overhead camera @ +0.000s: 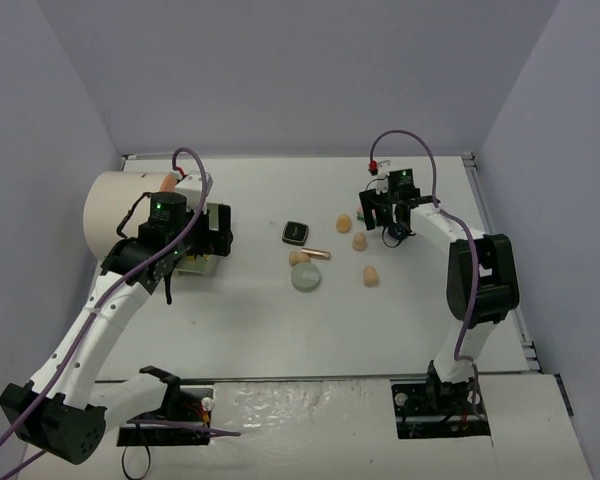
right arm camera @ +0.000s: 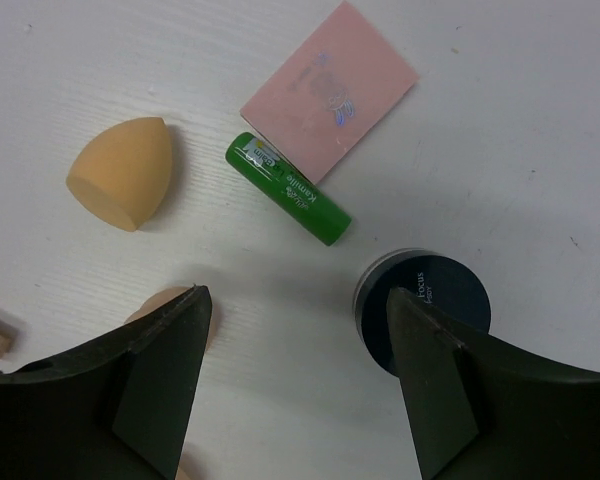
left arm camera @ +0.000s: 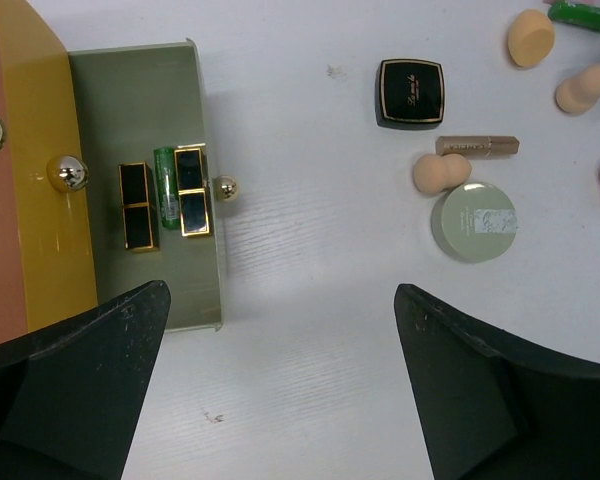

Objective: Organize the makeup

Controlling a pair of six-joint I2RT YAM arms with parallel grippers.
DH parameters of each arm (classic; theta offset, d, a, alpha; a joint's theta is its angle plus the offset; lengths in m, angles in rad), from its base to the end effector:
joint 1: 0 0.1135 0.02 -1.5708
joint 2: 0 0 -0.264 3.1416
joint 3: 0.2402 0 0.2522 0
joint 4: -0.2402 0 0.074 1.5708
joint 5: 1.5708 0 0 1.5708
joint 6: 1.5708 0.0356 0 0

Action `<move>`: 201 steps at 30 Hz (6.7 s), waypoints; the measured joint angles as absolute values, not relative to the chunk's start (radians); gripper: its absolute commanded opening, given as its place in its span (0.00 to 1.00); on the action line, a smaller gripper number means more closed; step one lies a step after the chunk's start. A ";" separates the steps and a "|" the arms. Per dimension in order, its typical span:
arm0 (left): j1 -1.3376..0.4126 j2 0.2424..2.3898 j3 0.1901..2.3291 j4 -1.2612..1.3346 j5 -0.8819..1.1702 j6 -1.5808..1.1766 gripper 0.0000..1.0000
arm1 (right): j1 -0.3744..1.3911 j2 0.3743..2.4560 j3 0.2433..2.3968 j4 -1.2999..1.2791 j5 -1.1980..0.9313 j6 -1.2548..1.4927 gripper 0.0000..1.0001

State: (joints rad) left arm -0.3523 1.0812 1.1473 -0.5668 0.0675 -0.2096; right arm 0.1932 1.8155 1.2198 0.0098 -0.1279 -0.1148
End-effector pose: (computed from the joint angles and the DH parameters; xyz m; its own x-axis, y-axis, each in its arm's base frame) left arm 0.2173 -0.0824 0.3700 -0.5239 -0.0286 -0.8513 0.2973 0.9304 -0.2142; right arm 0.4029 0.0835 0.2214 -0.5053 -0.2146 -0.8358 -0.3549 0.9345 -0.0254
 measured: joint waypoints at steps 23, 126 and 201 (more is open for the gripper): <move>-0.352 1.082 1.146 -0.554 -0.009 -0.210 0.94 | 0.178 2.062 1.362 0.000 -0.300 -0.301 0.61; -0.637 1.145 1.147 -0.260 0.048 -0.652 0.00 | 0.820 1.229 0.785 0.596 -0.194 0.229 0.99; -0.426 0.768 0.892 -0.647 -0.232 -0.304 0.97 | 0.524 1.800 1.133 0.036 -0.130 -0.098 0.68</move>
